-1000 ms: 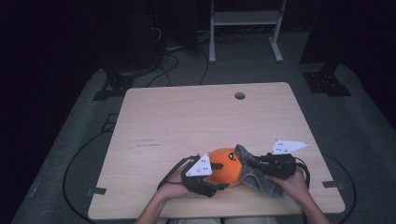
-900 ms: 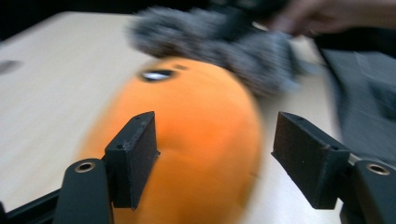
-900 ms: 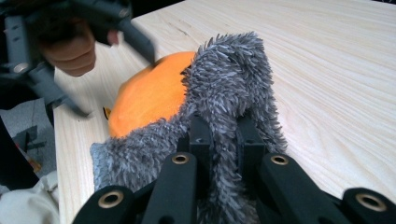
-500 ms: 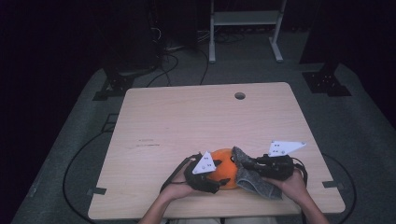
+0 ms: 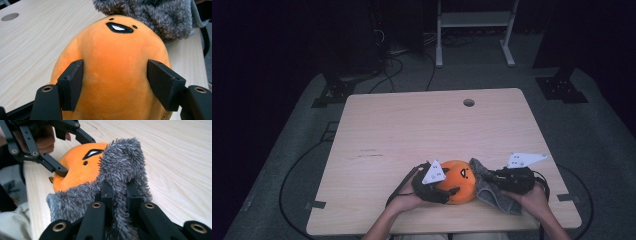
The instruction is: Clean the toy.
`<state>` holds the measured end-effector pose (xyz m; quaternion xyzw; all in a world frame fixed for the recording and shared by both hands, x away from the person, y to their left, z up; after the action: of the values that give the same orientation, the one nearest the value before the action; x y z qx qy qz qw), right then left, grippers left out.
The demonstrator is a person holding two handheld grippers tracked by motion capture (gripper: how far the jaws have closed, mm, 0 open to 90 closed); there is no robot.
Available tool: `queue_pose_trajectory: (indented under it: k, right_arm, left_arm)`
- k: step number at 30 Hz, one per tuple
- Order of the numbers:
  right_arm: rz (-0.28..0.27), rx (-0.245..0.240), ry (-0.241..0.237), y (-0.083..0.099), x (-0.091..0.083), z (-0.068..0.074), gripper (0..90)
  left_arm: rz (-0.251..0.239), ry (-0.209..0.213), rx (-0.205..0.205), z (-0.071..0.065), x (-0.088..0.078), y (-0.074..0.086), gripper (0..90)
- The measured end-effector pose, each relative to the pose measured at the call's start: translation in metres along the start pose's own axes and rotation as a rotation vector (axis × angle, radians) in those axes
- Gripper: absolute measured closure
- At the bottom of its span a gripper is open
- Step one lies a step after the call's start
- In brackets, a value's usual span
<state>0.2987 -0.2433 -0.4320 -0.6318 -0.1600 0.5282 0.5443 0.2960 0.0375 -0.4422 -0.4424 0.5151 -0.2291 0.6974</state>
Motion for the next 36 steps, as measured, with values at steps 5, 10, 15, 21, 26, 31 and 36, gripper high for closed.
queue_pose_trajectory:
  k: [5,10,15,21,26,31,36]
  right_arm:
    - [0.002,-0.024,-0.042,-0.001,0.005,0.005,80.2]
    - [0.004,-0.032,-0.052,0.000,0.006,0.004,80.1]
    - [0.015,-0.013,-0.056,0.003,0.004,-0.001,79.8]
    - [-0.037,0.013,-0.040,0.005,-0.012,-0.006,79.6]
    - [-0.054,0.022,-0.013,0.004,-0.018,-0.010,79.5]
    - [-0.039,0.039,0.024,0.005,-0.019,-0.016,79.3]
    - [-0.047,0.064,0.069,0.009,-0.032,-0.027,79.1]
  left_arm:
    - [-0.037,0.012,-0.028,0.006,0.000,-0.012,12.8]
    - [0.006,0.028,-0.028,0.010,0.014,-0.014,13.4]
    - [0.084,-0.008,-0.033,0.000,0.019,-0.015,37.3]
    - [0.079,-0.007,-0.003,-0.001,0.009,-0.032,52.1]
    - [0.057,-0.036,0.005,0.007,0.004,-0.041,52.4]
    - [0.040,-0.083,0.003,0.020,-0.003,-0.047,51.9]
    - [0.054,-0.121,0.000,0.034,-0.006,-0.046,51.3]
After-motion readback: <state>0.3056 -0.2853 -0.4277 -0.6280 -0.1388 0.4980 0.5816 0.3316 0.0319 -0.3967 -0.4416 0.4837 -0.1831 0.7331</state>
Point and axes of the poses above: each handheld gripper's, and its own axes: x roughly forward along the jaws, y roughly out of its underside, z roughly to its left, the point moved 1 cm from there along x, roughly forward along the jaws, and after that the axes turned 1 degree about -z, right-handed, at the moved point
